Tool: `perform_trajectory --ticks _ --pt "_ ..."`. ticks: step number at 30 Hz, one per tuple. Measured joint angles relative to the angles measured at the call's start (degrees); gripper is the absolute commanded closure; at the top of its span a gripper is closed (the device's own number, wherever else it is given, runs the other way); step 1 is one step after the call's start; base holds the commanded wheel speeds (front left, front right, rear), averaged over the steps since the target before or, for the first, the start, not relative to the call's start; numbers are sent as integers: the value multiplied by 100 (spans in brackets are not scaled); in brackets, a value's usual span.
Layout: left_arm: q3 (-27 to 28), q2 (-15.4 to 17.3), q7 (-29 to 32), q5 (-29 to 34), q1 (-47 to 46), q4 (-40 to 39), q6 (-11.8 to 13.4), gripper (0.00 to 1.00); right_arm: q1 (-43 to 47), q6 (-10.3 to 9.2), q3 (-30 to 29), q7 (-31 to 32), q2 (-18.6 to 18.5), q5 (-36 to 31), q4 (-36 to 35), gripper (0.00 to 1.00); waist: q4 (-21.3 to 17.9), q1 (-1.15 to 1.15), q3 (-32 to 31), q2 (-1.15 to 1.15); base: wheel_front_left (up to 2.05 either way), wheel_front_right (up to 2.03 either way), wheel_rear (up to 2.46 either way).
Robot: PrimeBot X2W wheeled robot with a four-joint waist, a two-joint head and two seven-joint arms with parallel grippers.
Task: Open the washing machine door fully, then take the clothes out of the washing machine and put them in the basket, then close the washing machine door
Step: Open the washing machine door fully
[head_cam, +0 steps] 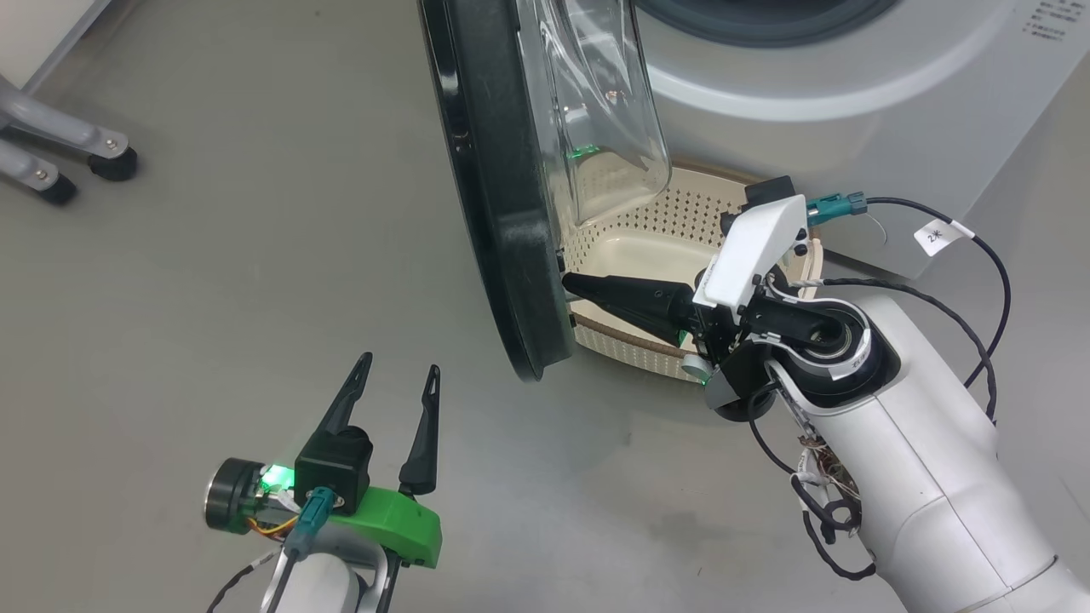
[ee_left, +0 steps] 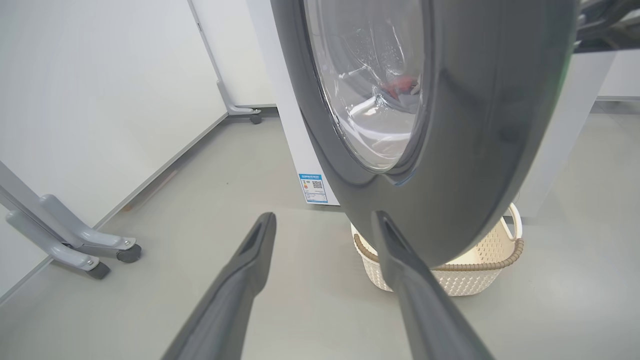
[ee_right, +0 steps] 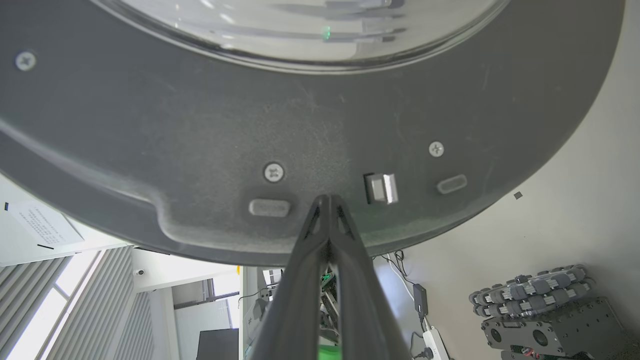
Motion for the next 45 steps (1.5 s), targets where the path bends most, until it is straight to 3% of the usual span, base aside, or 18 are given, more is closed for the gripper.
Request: perform_trajectory --ticks 18,24,32,36,45 --pt "164 0 0 0 0 54 0 0 24 23 92 -456 20 -42 -23 100 -17 0 -179 0 0 0 0" --pt "345 1 0 45 69 155 0 0 336 302 62 -768 -188 -386 -11 100 -116 0 -506 0 0 0 0" --pt "719 5 0 307 266 307 0 0 722 938 421 -1551 -879 -1793 -68 100 -379 0 -1047 0 0 0 0" --pt "936 9 0 424 436 345 0 0 926 1138 744 -2065 -1167 -2716 -156 100 -620 0 -1285 0 0 0 0" --pt "1312 63 0 630 693 301 0 0 1198 1111 1166 -3258 -1666 -4451 -501 100 -1348 0 -1649 0 0 0 0"
